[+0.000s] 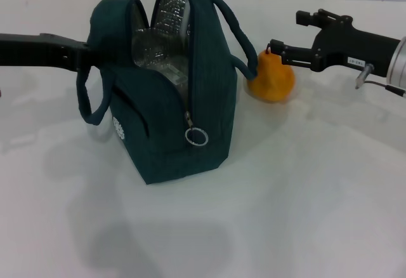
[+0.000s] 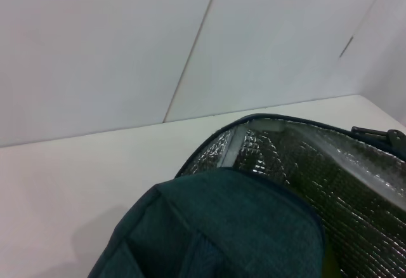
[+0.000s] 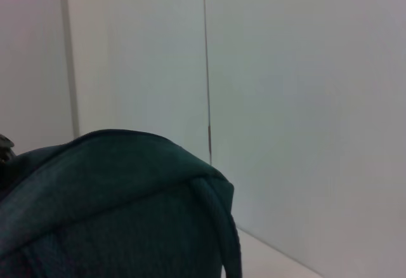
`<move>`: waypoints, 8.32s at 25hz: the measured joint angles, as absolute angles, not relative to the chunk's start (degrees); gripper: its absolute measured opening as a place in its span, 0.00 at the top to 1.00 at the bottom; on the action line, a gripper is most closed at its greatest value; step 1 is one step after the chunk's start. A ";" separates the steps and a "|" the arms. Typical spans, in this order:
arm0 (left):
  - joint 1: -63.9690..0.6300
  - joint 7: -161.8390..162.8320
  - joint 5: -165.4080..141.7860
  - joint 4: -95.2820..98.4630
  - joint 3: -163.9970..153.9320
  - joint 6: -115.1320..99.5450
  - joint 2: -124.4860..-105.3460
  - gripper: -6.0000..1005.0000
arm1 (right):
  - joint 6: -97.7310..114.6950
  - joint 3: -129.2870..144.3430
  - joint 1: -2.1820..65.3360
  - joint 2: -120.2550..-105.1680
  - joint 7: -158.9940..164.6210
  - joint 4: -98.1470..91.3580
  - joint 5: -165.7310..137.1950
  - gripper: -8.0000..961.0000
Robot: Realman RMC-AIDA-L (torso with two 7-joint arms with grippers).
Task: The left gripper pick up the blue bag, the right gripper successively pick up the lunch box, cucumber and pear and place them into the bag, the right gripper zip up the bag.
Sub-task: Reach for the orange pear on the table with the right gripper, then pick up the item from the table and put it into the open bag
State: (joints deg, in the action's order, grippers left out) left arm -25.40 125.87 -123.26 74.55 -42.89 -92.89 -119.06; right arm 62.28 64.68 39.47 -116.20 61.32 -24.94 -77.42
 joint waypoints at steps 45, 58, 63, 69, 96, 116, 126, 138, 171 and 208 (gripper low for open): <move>-26.99 125.77 -120.04 69.51 -42.89 -89.12 -119.00 0.96 | 56.50 70.52 48.74 -116.19 51.76 -8.96 -67.26 0.25; -26.99 125.77 -120.04 69.21 -42.88 -88.10 -119.00 0.96 | 56.19 70.58 48.68 -116.19 50.02 -9.42 -66.52 0.35; -26.99 125.77 -120.09 68.25 -42.30 -87.97 -118.86 0.96 | 56.56 70.58 48.53 -116.19 49.06 -9.52 -65.92 0.38; -26.94 125.77 -120.09 67.94 -42.27 -87.97 -118.75 0.96 | 56.69 70.97 48.71 -116.19 48.60 -9.57 -65.86 0.38; -25.46 125.50 -120.12 67.94 -39.90 -87.95 -118.48 0.96 | 57.70 72.10 48.56 -116.19 47.28 -9.05 -62.84 0.38; -25.50 125.50 -120.10 67.94 -39.90 -88.01 -118.48 0.96 | 55.98 74.65 49.81 -116.19 47.12 -9.08 -62.84 0.39; -25.66 125.50 -120.05 67.94 -39.90 -87.97 -118.48 0.96 | 54.87 77.96 49.91 -116.19 47.00 -9.75 -62.05 0.72; -25.58 125.51 -120.04 67.94 -39.90 -88.11 -118.48 0.96 | 55.63 78.14 48.09 -116.19 45.49 -10.59 -59.87 0.96; -23.50 123.43 -114.88 68.45 -44.63 -94.83 -119.57 0.96 | 66.10 77.89 29.26 -115.67 49.02 -39.10 -57.55 0.93; -20.47 119.65 -105.93 64.95 -53.61 -95.12 -119.56 0.96 | 77.93 83.67 33.36 -116.22 52.88 -48.16 -55.36 0.89</move>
State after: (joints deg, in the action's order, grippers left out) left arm -20.47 119.65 -105.93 64.95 -53.61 -95.12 -119.56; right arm 77.93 83.67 33.36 -116.22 52.89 -48.16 -55.36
